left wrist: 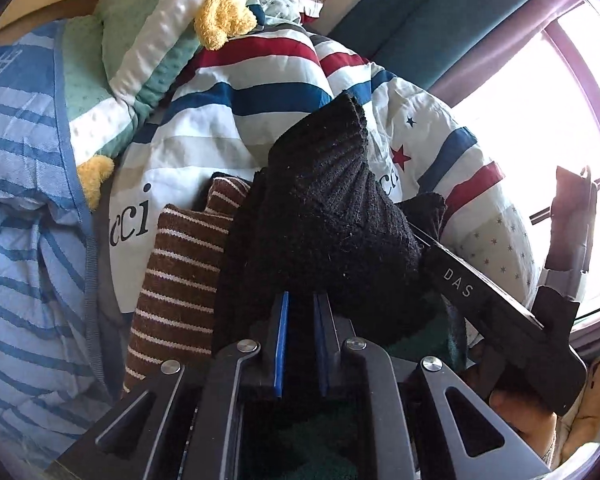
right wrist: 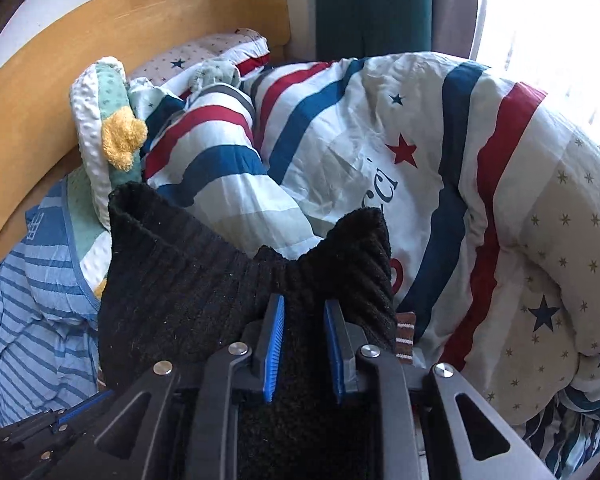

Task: Fold clothes
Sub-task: 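Carry the bundle with both tools toward the brown-striped cushion, then lower the bundle onto the brown-striped cushion and open both tools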

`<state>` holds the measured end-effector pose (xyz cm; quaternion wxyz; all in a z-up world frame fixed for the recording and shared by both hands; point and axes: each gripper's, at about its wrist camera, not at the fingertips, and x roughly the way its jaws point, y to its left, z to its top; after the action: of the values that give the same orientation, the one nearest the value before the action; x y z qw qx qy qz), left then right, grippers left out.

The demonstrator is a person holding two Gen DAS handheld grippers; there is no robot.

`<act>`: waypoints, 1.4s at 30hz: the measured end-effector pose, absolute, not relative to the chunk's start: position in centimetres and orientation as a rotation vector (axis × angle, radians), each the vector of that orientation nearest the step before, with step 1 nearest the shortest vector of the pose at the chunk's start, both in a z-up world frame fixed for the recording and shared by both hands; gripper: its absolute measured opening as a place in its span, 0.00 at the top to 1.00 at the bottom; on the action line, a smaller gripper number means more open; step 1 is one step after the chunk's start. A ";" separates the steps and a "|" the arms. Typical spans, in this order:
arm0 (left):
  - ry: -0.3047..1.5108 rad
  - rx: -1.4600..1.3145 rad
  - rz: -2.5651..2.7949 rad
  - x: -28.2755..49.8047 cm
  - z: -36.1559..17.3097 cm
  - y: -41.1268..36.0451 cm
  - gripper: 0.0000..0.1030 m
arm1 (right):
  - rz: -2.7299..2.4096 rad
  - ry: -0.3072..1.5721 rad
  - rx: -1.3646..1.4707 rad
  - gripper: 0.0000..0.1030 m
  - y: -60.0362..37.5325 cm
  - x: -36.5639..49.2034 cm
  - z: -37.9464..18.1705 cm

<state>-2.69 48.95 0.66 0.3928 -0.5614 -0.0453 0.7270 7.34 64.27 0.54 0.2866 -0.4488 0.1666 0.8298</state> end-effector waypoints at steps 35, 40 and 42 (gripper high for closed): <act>-0.444 -1.404 1.708 -1.5 6.1 37.8 0.50 | 2.320 0.312 -1.104 0.65 54.0 15.3 9.9; -0.336 -1.336 1.731 0.5 8.0 37.1 0.43 | 2.364 0.308 -1.022 0.56 51.0 18.1 11.4; -0.263 -1.264 1.793 1.7 9.1 36.5 0.37 | 2.383 0.334 -0.965 0.52 49.8 20.0 11.4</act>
<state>1.66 36.52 9.12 0.4493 -0.5111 -0.1064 0.7250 19.96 49.78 11.43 0.2709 -0.3584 0.1240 0.8847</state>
